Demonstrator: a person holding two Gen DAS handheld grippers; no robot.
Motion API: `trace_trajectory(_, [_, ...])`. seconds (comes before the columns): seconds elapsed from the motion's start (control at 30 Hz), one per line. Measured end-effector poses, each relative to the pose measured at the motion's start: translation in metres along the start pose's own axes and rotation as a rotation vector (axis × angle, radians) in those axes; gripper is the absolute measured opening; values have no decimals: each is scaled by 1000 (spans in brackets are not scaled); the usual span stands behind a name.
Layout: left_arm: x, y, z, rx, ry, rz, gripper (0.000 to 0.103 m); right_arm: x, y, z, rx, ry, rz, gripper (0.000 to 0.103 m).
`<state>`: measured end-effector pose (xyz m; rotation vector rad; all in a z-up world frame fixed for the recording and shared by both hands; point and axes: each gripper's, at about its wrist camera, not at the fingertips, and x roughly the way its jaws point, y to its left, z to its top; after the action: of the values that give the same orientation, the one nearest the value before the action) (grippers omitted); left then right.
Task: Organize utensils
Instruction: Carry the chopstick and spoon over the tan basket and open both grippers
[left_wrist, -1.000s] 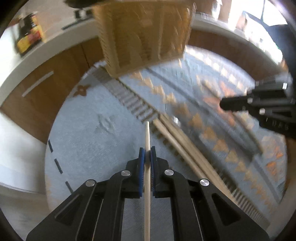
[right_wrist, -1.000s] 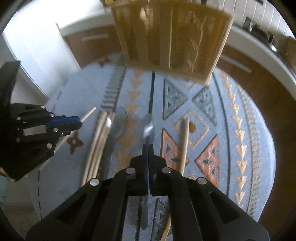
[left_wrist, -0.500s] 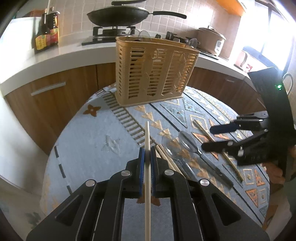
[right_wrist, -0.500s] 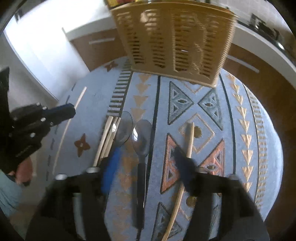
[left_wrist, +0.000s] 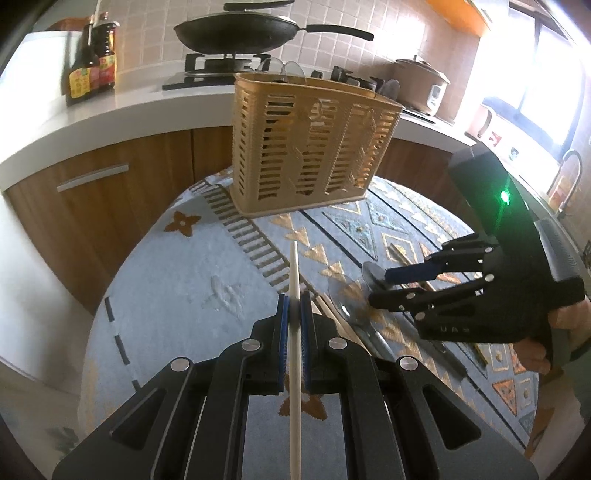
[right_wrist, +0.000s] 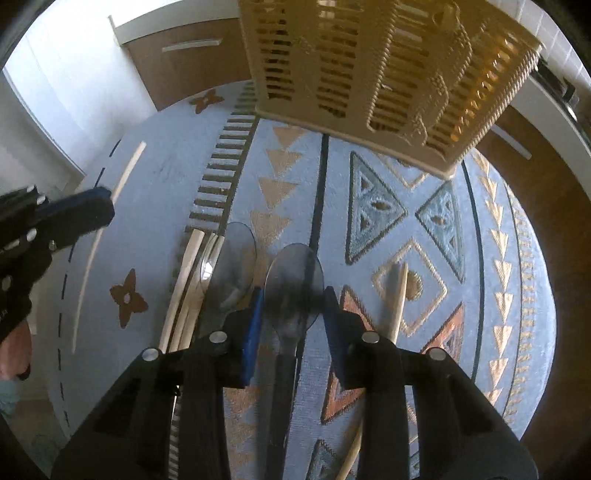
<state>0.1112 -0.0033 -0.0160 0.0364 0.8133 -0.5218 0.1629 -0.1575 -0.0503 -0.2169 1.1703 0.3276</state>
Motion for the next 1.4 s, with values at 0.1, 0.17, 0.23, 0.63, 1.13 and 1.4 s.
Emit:
trace_trajectory(0.1, [-5,3,5,-14,-33,-8,4,-10,0,-6,-8,-38,5,29])
trace_trajectory(0.17, [-14,3,13,-24,-81,-6,4,-21,4,-10,-5,-90,14,29])
trace_trajectory(0.23, [-26,2,24,-29,-146,-11,4,-42,1,-15,1,-158,26,29])
trace_trajectory(0.63, [-95,-26,112,-52,-613,10,4,-180,-30,5,105,-711,8,29])
trace_trajectory(1.13, [-40,-43,193,-179,-861,31,4,-209,-112,73,296,-1126,-241,29])
trace_trajectory(1.4, [0,-47,200,-153,-885,113,4,-164,-124,87,293,-1090,-240,29])
